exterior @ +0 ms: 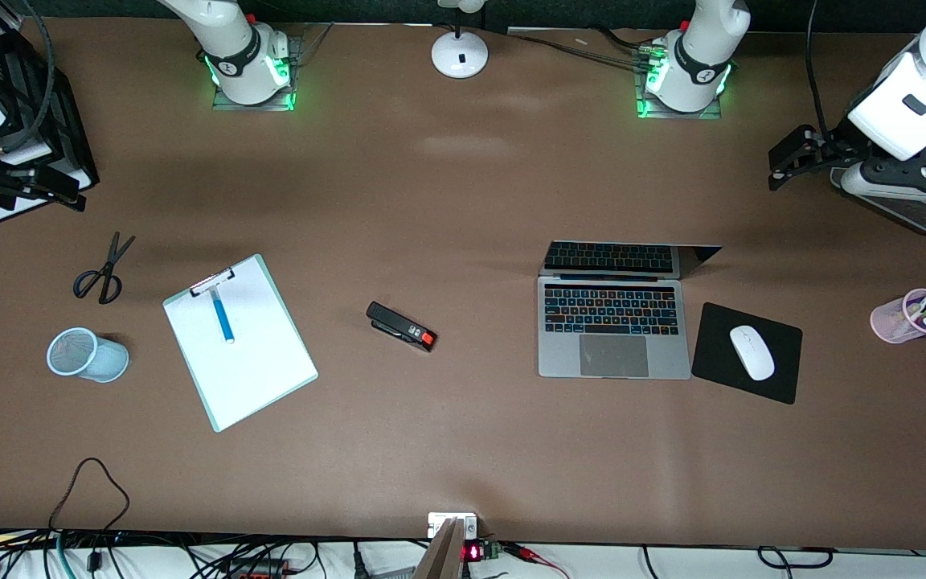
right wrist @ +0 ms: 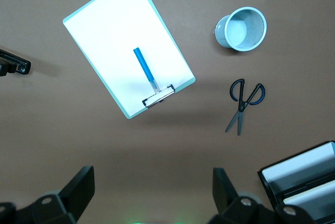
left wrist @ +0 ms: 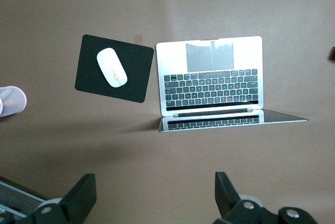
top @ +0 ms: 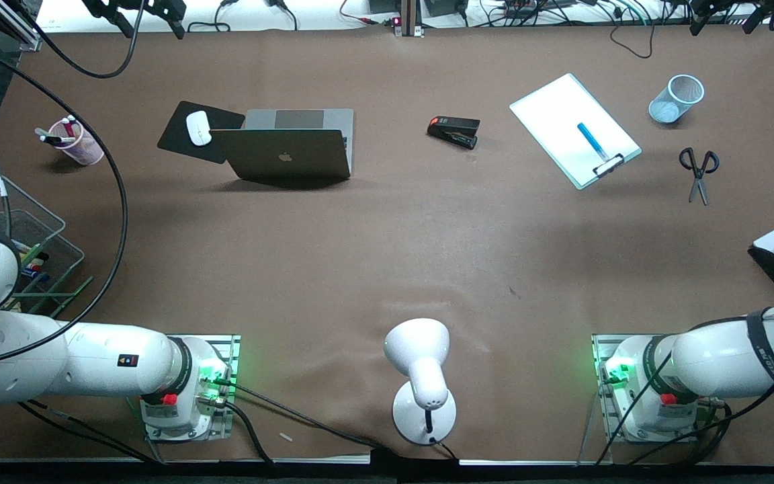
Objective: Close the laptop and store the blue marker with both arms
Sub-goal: 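Move the right gripper toward the blue marker on the clipboard, then lower the right gripper to the blue marker while the left gripper reaches the laptop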
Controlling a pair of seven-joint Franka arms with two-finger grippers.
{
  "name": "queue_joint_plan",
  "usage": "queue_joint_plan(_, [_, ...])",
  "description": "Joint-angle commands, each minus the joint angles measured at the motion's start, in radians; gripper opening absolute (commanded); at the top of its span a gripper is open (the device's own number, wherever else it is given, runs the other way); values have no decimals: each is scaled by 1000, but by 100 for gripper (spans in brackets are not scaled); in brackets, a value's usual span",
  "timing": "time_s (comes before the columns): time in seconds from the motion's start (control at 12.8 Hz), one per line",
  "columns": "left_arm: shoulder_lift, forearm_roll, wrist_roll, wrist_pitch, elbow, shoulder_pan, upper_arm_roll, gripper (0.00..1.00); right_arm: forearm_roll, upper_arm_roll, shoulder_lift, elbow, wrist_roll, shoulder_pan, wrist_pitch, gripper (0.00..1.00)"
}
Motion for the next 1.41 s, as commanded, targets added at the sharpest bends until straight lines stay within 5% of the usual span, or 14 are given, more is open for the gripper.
queue_joint_plan(0.0, [0, -3, 10, -18, 10, 9, -1, 100, -6, 4, -17, 0, 7, -5, -15, 100])
queue_joint_plan(0.71, [2, 28, 14, -32, 20, 7, 3, 100, -3, 13, 83, 2, -3, -3, 59, 100])
queue_joint_plan(1.33, [72, 40, 2, -66, 37, -7, -14, 100, 0, 14, 325, -1, -114, 83, 299, 100])
